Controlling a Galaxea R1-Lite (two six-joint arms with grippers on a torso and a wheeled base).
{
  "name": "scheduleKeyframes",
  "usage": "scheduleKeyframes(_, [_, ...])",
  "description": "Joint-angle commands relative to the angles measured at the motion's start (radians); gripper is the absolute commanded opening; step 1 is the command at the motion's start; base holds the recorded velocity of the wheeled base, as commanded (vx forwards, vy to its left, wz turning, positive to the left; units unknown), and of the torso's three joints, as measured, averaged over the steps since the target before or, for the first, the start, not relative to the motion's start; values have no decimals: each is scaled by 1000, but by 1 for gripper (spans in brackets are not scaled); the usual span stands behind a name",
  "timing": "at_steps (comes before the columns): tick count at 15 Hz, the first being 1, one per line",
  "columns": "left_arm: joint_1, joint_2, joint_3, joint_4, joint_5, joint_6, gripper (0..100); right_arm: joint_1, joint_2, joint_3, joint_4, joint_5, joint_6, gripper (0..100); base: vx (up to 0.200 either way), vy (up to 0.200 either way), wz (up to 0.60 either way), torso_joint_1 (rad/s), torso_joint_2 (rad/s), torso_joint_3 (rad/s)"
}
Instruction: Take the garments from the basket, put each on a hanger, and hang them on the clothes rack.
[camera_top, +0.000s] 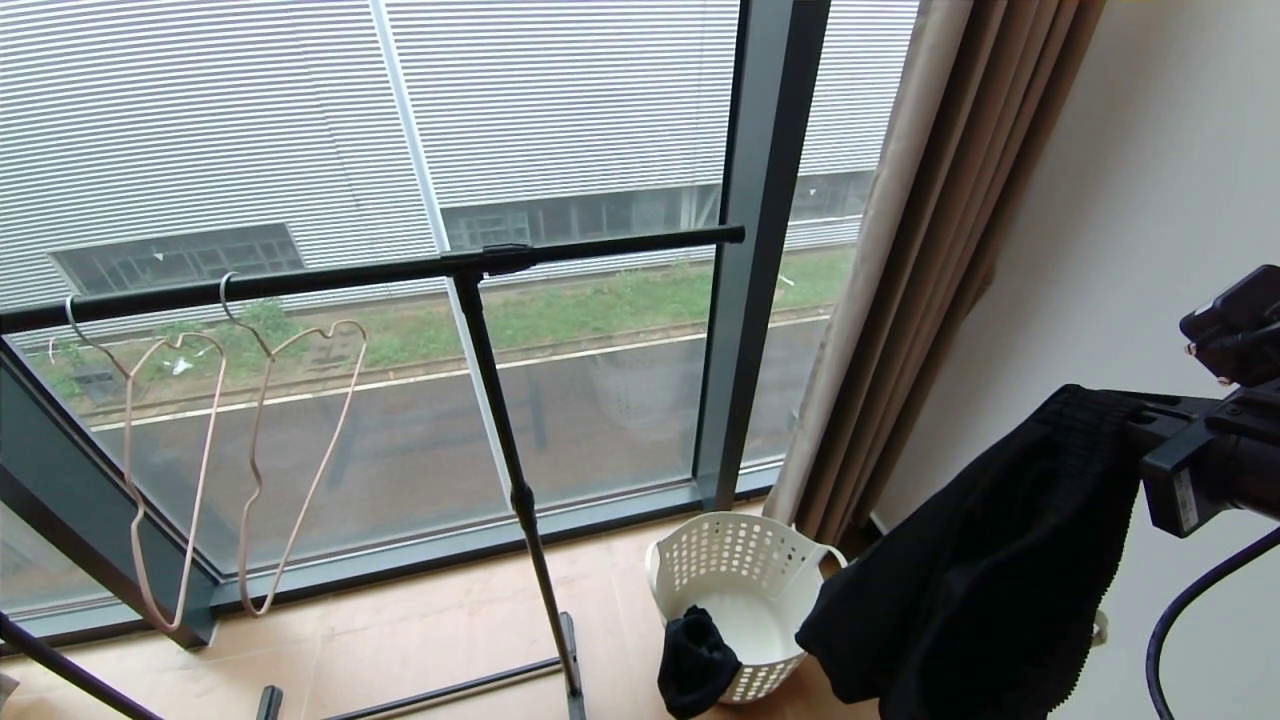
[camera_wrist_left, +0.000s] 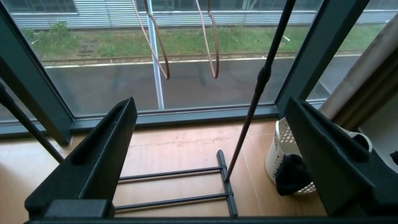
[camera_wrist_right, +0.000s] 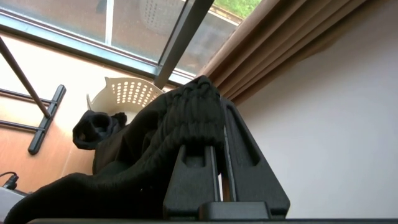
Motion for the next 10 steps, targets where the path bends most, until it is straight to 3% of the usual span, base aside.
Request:
scheduleKeyframes(1, [0,1,0,0,0,0,100,0,1,2,1,0,0,0,0,0,0,0,0,0])
scheduleKeyframes(4, [0,1,0,0,1,0,100,0,0,5,-1,2,-2,0,0,0,0,141,-289,-144])
scheduleKeyframes(7, [0,1,0,0,0,0,100,0,1,5,-1,0,-3,0,0,0,0,24,-49,-26])
scheduleKeyframes(10, [0,1,0,0,-2,0,100,0,0,5,-1,0,-2,0,0,0,600,7,-9,-2])
